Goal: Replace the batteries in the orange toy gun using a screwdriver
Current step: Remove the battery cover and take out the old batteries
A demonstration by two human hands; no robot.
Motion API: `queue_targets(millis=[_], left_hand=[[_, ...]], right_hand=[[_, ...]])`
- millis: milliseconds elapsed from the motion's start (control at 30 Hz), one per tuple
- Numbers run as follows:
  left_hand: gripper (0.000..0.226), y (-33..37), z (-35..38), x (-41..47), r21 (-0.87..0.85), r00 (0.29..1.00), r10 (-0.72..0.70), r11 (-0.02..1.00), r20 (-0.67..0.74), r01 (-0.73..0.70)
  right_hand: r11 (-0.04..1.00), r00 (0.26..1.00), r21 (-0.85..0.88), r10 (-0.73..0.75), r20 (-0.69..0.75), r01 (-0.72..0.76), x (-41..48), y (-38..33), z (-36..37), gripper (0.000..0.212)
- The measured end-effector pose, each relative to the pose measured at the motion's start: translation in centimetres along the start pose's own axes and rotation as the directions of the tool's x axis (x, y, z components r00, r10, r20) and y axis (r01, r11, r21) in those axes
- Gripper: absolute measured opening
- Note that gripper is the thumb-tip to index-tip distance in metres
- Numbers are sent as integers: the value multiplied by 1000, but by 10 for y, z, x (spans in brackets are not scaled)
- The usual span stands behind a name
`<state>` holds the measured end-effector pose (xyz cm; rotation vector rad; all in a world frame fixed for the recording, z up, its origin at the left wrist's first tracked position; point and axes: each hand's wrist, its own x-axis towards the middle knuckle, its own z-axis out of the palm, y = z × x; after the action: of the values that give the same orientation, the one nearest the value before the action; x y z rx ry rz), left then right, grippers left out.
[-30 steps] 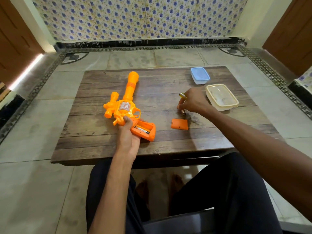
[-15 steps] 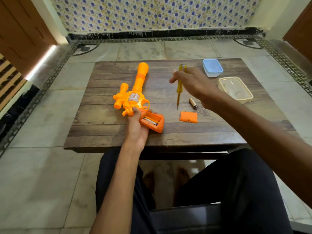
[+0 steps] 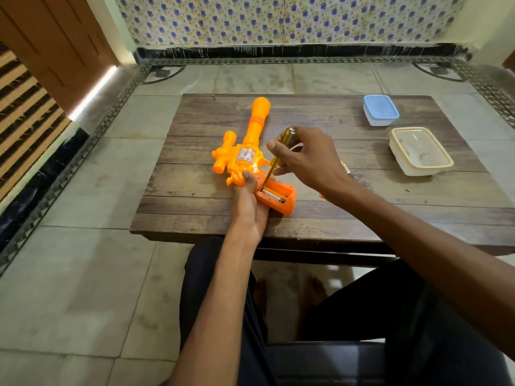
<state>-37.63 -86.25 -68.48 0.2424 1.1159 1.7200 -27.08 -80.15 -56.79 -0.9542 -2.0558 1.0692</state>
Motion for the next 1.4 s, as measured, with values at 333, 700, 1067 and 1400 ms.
queue_targets(millis=[333, 700, 1067, 1400], left_hand=[[66, -1, 0, 0, -28, 999, 28, 999, -21, -29], [56, -5, 3, 2, -55, 997, 71, 996, -36, -73], [46, -1, 3, -2, -22, 999, 44, 999, -9, -44], [50, 2, 5, -6, -79, 999, 37, 996, -22, -39]], right_hand=[[996, 996, -36, -85, 32, 86, 9, 0, 10, 43], [937, 959, -267, -168, 229, 227, 35, -1, 16, 48], [947, 739, -316, 254, 624, -58, 99, -27, 35, 31], [985, 854, -114, 171, 491, -132, 69, -9, 4, 26]])
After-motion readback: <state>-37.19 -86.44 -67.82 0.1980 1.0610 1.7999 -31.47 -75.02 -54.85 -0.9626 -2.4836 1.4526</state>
